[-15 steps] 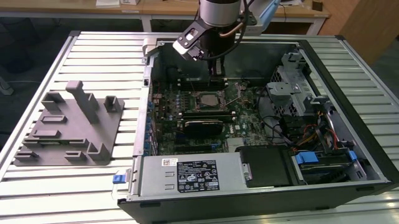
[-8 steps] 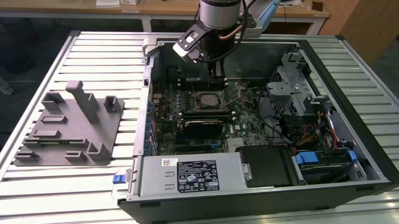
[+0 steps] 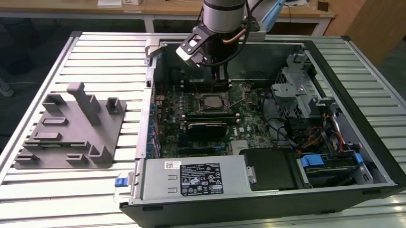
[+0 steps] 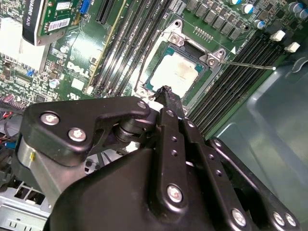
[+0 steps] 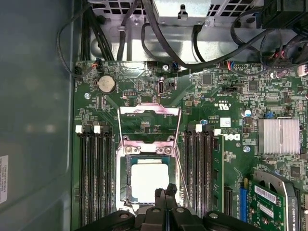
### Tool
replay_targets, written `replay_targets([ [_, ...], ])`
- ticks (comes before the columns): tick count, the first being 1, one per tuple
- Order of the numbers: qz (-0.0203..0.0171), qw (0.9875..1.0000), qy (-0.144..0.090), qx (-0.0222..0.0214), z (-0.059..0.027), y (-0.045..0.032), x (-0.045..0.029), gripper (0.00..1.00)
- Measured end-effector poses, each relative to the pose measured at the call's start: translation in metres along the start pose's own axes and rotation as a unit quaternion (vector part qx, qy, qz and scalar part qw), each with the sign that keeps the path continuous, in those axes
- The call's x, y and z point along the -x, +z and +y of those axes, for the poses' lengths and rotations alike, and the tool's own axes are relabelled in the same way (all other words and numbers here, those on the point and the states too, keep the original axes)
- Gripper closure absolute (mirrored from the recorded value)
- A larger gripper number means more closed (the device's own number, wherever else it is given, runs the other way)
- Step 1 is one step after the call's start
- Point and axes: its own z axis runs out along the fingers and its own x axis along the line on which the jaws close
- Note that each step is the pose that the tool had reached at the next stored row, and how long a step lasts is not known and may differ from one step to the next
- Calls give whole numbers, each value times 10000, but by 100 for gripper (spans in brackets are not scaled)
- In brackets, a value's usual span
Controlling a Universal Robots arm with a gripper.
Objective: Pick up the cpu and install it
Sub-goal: 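Place the cpu into insertion slot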
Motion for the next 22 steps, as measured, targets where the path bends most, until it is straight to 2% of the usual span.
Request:
replay_targets([
  [17,24,10000,1,0,-5,144,4,89],
  [22,44,10000,1,-1,-6,178,10,89],
])
